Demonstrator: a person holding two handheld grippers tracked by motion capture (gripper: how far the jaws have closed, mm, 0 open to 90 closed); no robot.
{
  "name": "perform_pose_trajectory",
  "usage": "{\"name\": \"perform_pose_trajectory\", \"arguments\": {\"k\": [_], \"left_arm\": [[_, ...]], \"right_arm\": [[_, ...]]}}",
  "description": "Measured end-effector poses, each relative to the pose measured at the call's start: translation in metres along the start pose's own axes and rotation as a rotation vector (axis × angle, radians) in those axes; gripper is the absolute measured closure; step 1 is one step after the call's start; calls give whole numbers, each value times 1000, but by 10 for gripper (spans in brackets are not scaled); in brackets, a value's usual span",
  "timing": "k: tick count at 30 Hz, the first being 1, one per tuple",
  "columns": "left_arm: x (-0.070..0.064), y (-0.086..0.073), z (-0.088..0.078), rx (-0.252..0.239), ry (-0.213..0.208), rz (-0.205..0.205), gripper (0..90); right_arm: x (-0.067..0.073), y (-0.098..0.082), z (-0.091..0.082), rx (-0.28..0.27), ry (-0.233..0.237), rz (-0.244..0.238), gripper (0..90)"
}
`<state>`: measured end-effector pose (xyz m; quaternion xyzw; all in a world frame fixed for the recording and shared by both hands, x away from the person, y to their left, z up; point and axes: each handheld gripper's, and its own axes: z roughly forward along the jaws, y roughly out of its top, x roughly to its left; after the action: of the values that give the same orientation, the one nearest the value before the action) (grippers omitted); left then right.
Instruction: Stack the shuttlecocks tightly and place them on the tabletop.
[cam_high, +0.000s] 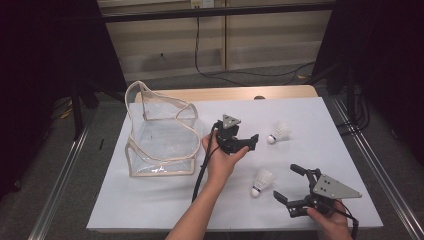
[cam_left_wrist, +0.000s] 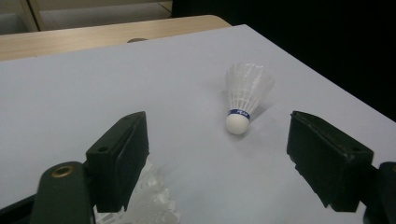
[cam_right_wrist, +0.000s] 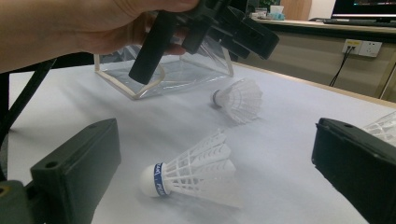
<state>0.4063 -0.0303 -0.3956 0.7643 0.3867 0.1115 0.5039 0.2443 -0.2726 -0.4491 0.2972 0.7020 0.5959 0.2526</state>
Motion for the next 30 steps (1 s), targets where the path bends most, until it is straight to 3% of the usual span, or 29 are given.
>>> {"name": "perform_pose_trajectory", "arguments": {"k": [5,12,17,20,23,30], "left_arm": [[-7,-5,-3,-9,-36,24,120],[-16,-10,-8,40,-70,108,46],[-19,-13,-12,20,-108,90,28],[-19,-15,-15,32,-125,106,19],[-20,-19,-16,36,-144,90,16],[-17,-26,-26,26,-165,89,26]], "right_arm": [[0,0,0,0,-2,-3,6],[0,0,0,0,-2,-1,6],[0,0,-1,0,-5,0,6],[0,0,-1,-1,-4,0,6],[1,0,-1,0,-2,-1,6],[-1,1,-1,-3,-10,3,6]]}}
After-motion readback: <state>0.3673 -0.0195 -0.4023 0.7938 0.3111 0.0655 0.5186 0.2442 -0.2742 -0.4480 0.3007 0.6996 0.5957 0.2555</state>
